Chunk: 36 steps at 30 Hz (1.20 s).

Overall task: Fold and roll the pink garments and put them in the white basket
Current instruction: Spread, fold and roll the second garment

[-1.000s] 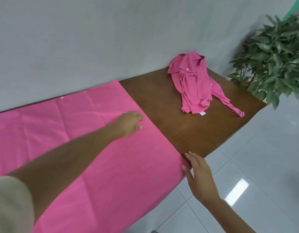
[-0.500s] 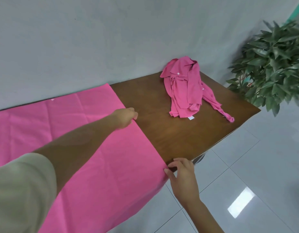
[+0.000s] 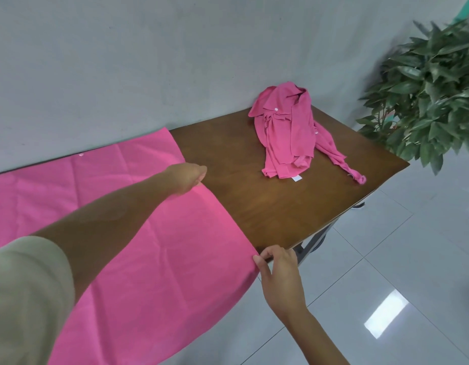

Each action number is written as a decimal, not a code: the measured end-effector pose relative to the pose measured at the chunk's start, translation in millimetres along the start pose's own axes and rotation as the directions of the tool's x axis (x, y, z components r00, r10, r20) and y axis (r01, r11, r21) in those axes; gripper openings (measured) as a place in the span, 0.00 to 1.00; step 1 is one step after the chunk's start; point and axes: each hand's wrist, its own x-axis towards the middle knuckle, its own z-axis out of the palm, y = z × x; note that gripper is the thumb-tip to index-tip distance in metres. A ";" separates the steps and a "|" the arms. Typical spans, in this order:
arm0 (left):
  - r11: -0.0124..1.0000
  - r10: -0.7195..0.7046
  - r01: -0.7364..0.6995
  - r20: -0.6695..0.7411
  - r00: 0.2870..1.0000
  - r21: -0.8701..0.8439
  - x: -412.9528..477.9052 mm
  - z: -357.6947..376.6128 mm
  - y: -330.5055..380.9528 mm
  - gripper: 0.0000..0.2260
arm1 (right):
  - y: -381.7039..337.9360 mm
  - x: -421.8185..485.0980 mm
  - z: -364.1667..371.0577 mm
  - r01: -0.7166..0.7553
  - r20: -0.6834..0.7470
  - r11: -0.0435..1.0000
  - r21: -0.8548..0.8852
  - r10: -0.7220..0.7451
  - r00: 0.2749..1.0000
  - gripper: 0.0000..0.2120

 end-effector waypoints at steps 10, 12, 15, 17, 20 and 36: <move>0.995 0.102 -0.103 0.049 0.994 0.017 -15.7 -28.3 -29.1 0.08 | -14.8 -25.5 10.8 -0.043 0.029 0.998 -0.053 0.045 0.999 0.07; 0.990 0.138 -0.137 0.060 0.989 -0.010 -25.1 -34.1 -36.4 0.11 | -19.8 -33.5 14.2 -0.055 0.013 0.995 -0.082 0.056 0.998 0.07; 0.979 0.203 -0.203 0.054 0.978 -0.012 -43.9 -40.8 -44.6 0.13 | -31.0 -47.1 19.1 -0.097 -0.038 0.991 -0.088 0.094 0.995 0.06; 0.971 0.239 -0.240 0.057 0.969 0.008 -56.5 -41.2 -51.7 0.13 | -38.9 -57.1 22.6 -0.131 -0.076 0.987 -0.089 0.125 0.989 0.07; 0.964 0.266 -0.266 0.031 0.963 0.008 -75.0 -39.6 -66.0 0.17 | -52.2 -72.7 28.8 -0.183 -0.109 0.977 -0.109 0.171 0.979 0.07; 0.948 0.298 -0.302 -0.058 0.953 -0.100 -157.4 -37.6 -150.4 0.14 | -113.0 -158.6 92.2 -0.121 -0.072 0.965 -0.232 0.107 0.992 0.10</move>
